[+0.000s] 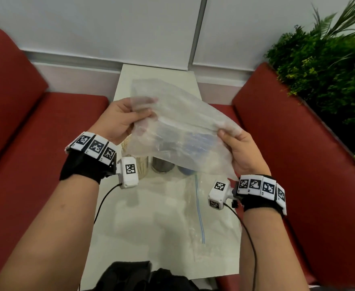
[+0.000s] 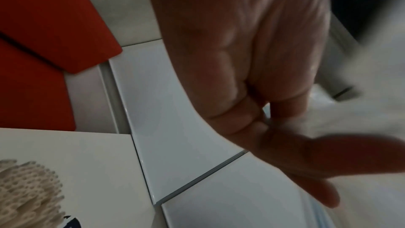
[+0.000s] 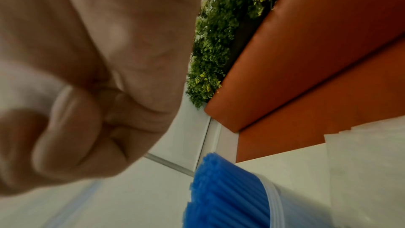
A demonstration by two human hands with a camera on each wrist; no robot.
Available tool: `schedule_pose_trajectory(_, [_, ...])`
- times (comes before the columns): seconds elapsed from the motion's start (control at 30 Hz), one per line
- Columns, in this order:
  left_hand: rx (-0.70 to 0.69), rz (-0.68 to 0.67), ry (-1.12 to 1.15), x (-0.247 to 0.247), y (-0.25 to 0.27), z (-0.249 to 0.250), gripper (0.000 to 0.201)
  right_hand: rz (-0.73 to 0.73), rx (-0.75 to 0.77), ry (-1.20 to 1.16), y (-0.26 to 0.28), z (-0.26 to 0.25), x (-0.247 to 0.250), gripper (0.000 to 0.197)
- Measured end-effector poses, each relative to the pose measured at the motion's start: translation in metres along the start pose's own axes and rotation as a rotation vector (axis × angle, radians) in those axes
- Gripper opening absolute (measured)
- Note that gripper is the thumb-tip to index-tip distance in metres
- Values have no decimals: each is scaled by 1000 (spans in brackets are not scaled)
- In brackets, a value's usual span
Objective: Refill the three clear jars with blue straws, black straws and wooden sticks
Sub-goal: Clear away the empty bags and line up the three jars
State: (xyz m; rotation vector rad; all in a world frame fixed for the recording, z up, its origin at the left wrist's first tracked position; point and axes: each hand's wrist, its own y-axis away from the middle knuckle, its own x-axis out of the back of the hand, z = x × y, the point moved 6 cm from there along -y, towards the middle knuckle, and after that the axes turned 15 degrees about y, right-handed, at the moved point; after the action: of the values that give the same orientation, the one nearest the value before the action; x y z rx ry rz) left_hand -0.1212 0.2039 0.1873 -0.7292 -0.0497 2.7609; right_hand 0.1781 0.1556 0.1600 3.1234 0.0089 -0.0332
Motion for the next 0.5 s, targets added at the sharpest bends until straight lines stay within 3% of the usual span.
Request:
schedule_pose_trajectory(0.07, [-26,29,-48,7,0,0,28,14,-12,56,4,3,9,10])
schedule_pose_trajectory(0.23, [-20,48,-5,9,1,-3,27,80,-101,228,11,25,24,38])
schedule_pose_trajectory(0.3, [102,104,76,12,-3,-12,29,113,-99,278,8,29,28,49])
schedule_pose_trajectory(0.37, [259,121,101,15,-6,-22,55,150,-90,290,6,31,29,47])
schedule_pose_trajectory(0.43, [346,25,11,8,-5,-32,40,164,-93,319,8,39,34,44])
schedule_pose_trajectory(0.5, [327,-80,-246,5,-4,-38,29,157,-120,396,11,47,41,45])
